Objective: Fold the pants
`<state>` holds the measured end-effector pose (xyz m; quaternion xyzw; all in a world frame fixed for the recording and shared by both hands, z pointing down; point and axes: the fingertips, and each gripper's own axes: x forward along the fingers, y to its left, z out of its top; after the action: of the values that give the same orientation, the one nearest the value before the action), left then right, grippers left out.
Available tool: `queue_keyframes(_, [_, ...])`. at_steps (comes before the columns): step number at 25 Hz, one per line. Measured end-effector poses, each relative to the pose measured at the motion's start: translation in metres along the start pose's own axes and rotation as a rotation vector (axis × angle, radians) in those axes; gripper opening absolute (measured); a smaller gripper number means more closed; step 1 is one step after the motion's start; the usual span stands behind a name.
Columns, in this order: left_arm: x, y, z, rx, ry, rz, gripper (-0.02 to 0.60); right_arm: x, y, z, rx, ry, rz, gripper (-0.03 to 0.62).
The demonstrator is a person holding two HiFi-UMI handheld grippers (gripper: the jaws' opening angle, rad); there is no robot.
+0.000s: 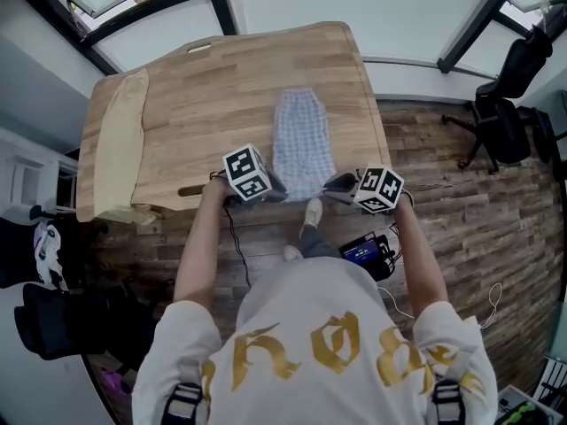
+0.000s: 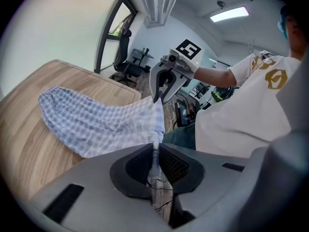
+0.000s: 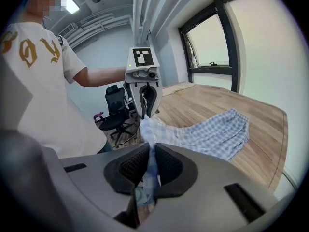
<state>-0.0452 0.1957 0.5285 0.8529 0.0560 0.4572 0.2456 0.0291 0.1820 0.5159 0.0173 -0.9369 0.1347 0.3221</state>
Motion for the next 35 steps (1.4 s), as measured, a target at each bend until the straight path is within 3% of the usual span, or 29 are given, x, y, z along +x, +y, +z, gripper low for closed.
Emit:
queue_keyframes(7, [-0.013, -0.009, 0.015, 0.041, 0.003, 0.000, 0.064, -0.019, 0.000, 0.017, -0.014, -0.006, -0.026, 0.054])
queue_keyframes(15, [-0.038, 0.018, 0.036, 0.076, -0.032, 0.047, 0.064, -0.029, -0.037, 0.037, -0.052, -0.050, -0.088, 0.054])
queue_keyframes(35, [-0.088, 0.193, 0.085, 0.011, 0.075, -0.014, 0.064, -0.015, -0.220, 0.080, 0.005, -0.020, -0.013, 0.052])
